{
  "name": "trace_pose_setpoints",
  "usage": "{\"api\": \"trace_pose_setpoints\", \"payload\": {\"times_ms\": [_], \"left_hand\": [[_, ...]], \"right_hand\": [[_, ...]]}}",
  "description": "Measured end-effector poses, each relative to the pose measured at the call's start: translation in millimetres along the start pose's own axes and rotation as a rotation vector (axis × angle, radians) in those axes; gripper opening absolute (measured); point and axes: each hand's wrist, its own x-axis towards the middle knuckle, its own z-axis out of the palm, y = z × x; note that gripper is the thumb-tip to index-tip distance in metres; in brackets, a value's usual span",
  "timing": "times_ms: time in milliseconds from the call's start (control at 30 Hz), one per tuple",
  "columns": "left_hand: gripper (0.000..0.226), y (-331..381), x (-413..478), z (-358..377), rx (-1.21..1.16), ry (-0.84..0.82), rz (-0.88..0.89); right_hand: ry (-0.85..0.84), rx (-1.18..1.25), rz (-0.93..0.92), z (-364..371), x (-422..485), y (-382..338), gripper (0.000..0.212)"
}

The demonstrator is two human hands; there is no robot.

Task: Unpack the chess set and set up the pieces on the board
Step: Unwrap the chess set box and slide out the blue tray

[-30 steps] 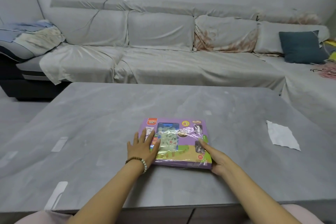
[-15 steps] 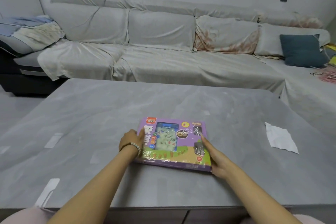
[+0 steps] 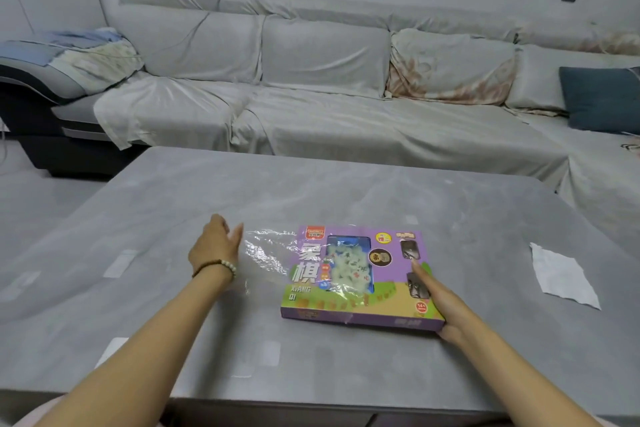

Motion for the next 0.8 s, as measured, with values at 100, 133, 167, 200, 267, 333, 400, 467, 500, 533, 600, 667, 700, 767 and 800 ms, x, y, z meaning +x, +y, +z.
{"api": "trace_pose_setpoints", "payload": {"times_ms": [100, 133, 167, 200, 267, 333, 400, 467, 500, 533, 600, 667, 700, 767, 800], "left_hand": [[0.056, 32, -26, 20, 0.132, -0.129, 0.340], [0.059, 40, -39, 32, 0.174, -0.269, 0.399], [0.059, 46, -50, 44, 0.212, -0.419, 0.382], [0.058, 47, -59, 54, 0.225, -0.533, 0.330], [0.060, 42, -69, 66, 0.177, -0.621, 0.241], [0.060, 35, -72, 71, 0.251, -0.611, 0.261], [0.062, 30, -75, 75, 0.345, -0.580, 0.310], [0.066, 28, -80, 77, 0.375, -0.549, 0.333], [0.067, 27, -81, 78, 0.383, -0.536, 0.339], [0.069, 26, -82, 79, 0.395, -0.524, 0.341], [0.070, 26, -78, 79, 0.422, -0.499, 0.317], [0.070, 26, -73, 80, 0.429, -0.487, 0.267], [0.069, 26, -70, 81, 0.424, -0.493, 0.251], [0.066, 27, -65, 82, 0.392, -0.507, 0.247], [0.064, 28, -63, 82, 0.376, -0.486, 0.265]], "right_hand": [[-0.002, -0.014, 0.006, 7, 3, -2, 0.059], [-0.003, -0.019, 0.001, 9, 1, -4, 0.057], [-0.002, -0.022, -0.002, 8, 1, -7, 0.056], [0.003, -0.027, -0.008, 4, 0, -10, 0.055], [0.038, -0.021, -0.025, -10, -2, -17, 0.049], [0.101, 0.018, -0.046, -33, -6, -25, 0.038], [0.162, 0.048, -0.055, -58, -12, -35, 0.032], [0.181, 0.046, -0.069, -77, -19, -47, 0.032], [0.187, 0.038, -0.075, -85, -22, -53, 0.032], [0.195, 0.031, -0.083, -91, -25, -59, 0.031], [0.203, 0.042, -0.106, -102, -31, -70, 0.028], [0.201, 0.090, -0.130, -108, -33, -78, 0.026], [0.194, 0.121, -0.142, -109, -33, -80, 0.025], [0.181, 0.171, -0.147, -104, -29, -78, 0.024], [0.173, 0.174, -0.141, -99, -25, -75, 0.025]]}}
